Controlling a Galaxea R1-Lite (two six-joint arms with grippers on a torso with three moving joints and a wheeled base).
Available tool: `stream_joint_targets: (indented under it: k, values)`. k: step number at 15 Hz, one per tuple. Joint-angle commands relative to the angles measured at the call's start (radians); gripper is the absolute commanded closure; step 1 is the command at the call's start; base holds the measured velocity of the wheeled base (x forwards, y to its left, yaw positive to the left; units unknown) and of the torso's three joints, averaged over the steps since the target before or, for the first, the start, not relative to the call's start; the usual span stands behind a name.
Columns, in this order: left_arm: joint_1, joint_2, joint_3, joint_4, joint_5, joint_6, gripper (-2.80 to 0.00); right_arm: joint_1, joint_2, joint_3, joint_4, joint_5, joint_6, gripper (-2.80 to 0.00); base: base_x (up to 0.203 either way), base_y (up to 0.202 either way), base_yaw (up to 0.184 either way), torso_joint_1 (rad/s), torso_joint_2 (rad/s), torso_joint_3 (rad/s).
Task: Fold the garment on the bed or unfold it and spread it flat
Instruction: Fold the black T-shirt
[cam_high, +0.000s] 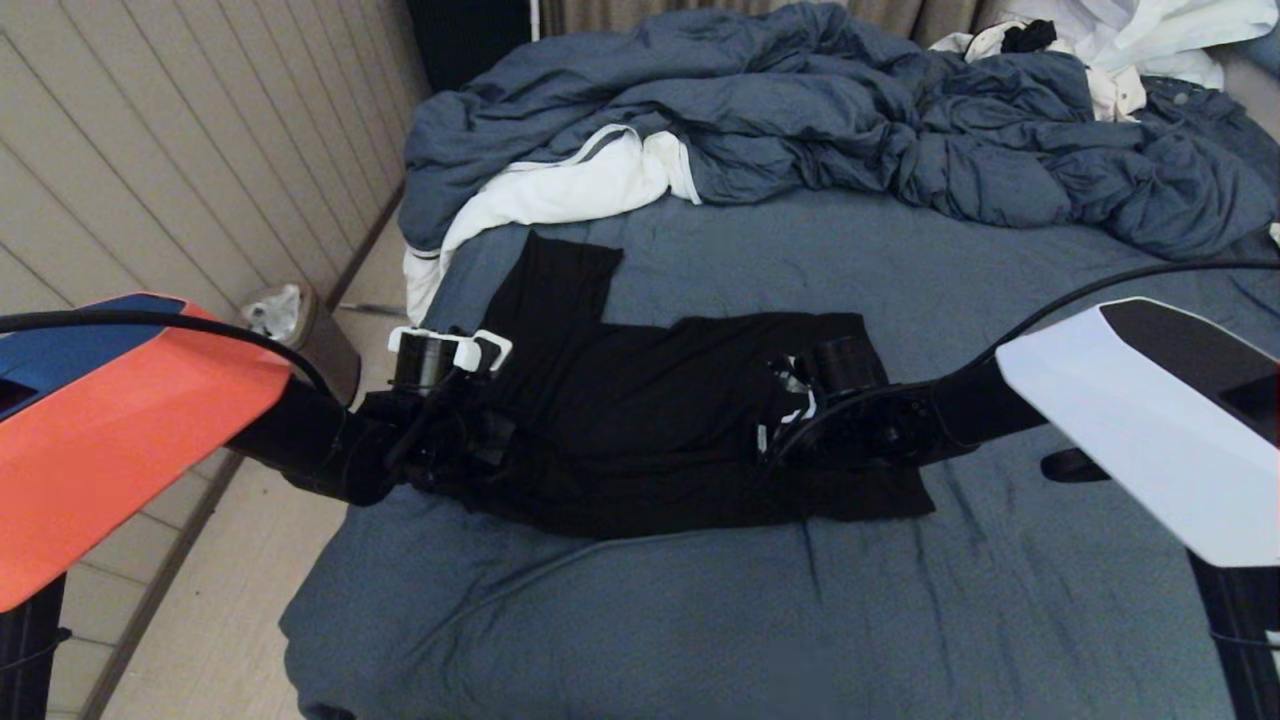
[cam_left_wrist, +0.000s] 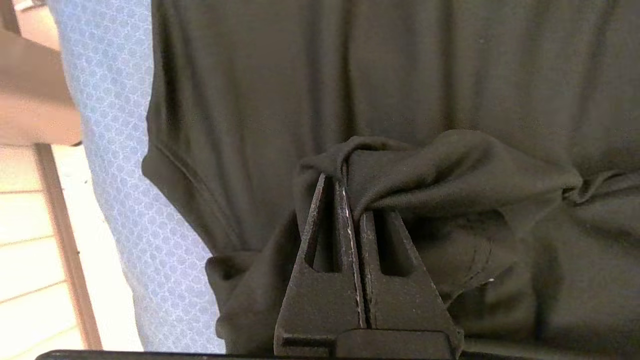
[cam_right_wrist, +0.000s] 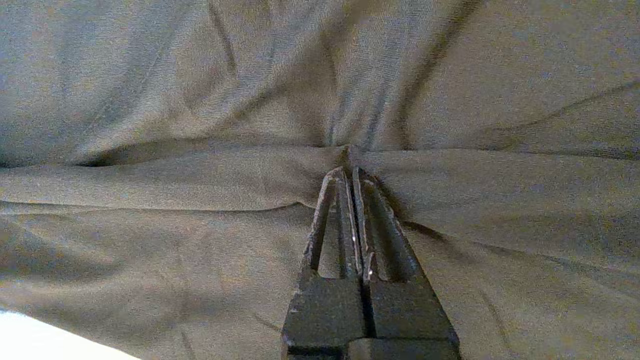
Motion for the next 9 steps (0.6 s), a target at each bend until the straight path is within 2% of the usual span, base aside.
stream_joint_targets:
  k: [1,2,3,7,9]
  values:
    - [0.004,-0.009,0.003,-0.004,0.000,0.003,0.00,0.004,0.005,0.002,-0.001,0.001,0.001,0.00,0.000,0.000,0.000,0.000,0.00,0.000]
    - [0.004,-0.009,0.004,-0.001,0.000,0.004,-0.30,0.004,0.005,0.002,-0.001,0.001,0.001,0.00,0.000,0.000,0.000,0.000,0.00,0.000]
    - [0.004,-0.012,0.004,-0.003,0.000,0.005,-2.80,0.003,0.005,0.001,-0.001,0.001,0.001,0.00,0.000,0.000,0.000,0.000,0.00,0.000]
    - [0.004,-0.062,-0.032,-0.005,0.009,-0.003,-2.80,0.001,0.003,0.000,-0.001,0.001,0.001,0.00,0.000,0.000,0.000,0.000,0.00,0.000]
    - [0.004,-0.084,-0.060,-0.007,0.036,-0.018,-2.80,0.003,-0.002,0.002,-0.001,0.002,0.001,0.00,0.000,0.000,0.000,0.000,0.00,0.000]
